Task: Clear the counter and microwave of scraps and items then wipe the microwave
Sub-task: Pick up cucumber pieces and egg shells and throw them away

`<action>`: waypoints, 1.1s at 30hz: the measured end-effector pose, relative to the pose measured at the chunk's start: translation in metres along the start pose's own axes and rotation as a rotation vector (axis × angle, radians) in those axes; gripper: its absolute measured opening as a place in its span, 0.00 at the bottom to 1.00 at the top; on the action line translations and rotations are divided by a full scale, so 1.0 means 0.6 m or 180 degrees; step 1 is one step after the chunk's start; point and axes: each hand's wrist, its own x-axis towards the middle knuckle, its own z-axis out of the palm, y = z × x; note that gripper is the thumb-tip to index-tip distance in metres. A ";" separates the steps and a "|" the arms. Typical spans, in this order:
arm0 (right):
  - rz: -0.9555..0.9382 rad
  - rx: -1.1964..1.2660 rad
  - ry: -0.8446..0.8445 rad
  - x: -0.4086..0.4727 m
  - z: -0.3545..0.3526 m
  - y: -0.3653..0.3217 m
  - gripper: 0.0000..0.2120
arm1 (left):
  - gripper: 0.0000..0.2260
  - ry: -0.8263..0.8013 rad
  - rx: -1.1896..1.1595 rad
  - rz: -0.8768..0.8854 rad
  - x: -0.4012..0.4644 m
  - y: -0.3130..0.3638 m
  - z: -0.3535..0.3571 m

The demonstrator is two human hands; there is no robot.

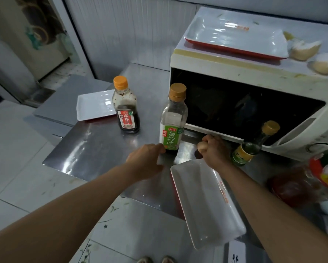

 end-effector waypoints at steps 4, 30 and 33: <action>-0.0279 -0.0096 0.0079 -0.034 -0.044 -0.013 0.14 | 0.22 0.0075 0.0014 0.0159 -0.016 0.021 -0.022; -0.0247 0.0680 0.1680 -0.194 -0.381 -0.037 0.16 | 0.22 0.0813 0.0322 0.1572 -0.064 0.245 -0.218; -0.0213 0.0774 0.1769 -0.184 -0.413 -0.016 0.16 | 0.23 0.0802 0.0309 0.1658 -0.049 0.281 -0.227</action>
